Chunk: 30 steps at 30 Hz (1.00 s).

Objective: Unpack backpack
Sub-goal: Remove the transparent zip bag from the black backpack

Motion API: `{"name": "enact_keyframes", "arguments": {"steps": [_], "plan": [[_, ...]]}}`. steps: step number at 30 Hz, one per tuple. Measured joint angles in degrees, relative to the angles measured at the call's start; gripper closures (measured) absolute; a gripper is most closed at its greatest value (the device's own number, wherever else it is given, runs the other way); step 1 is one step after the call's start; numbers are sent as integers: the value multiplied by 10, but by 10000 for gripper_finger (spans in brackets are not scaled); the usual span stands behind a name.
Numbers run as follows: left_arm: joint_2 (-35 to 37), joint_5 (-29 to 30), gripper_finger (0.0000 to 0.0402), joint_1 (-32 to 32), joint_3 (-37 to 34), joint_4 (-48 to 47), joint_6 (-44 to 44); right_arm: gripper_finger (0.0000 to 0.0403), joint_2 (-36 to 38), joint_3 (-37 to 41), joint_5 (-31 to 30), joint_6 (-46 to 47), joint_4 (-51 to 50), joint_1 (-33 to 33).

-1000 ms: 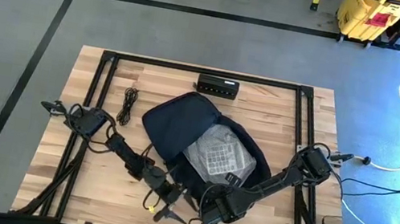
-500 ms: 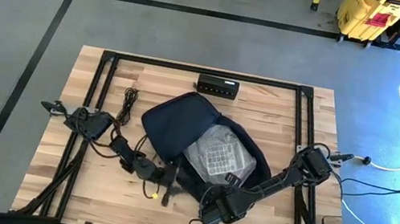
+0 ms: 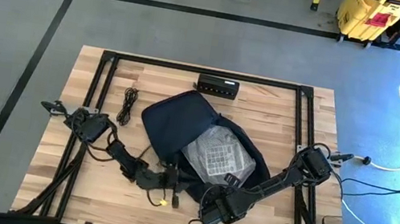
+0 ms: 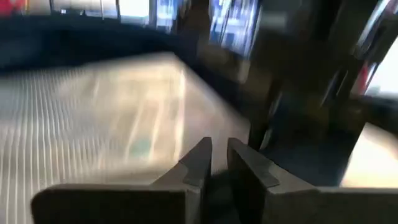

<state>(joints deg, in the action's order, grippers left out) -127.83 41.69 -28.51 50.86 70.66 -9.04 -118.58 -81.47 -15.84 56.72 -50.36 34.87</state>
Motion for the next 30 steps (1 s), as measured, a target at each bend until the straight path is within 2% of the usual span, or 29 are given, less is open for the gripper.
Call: {"name": "enact_keyframes", "arguments": {"steps": [3, 5, 11, 15, 19, 22, 27, 30], "plan": [[0, 1, 365, 4, 20, -113, -72, 399, 0, 0, 5, -19, 22, 0], [1, 3, 365, 10, 25, -145, -108, 394, 0, 0, 17, -35, 44, 0], [1, -12, 365, 7, 25, -155, -106, 350, 0, -16, 8, -45, 45, 0], [1, -18, 365, -5, 25, -173, -119, 300, 0, -54, -42, -46, -8, 0], [1, -20, 365, -17, 25, -174, -118, 261, 0, -83, -104, -52, -18, 0], [1, -22, 365, -20, 25, -174, -119, 247, 0, -79, -130, -49, 13, -12], [1, -23, 365, -20, 24, -172, -119, 244, 0, -40, -107, -74, 101, -39], [1, -23, 365, -21, 24, -172, -119, 244, 0, -25, -97, -88, 114, -45]]}}
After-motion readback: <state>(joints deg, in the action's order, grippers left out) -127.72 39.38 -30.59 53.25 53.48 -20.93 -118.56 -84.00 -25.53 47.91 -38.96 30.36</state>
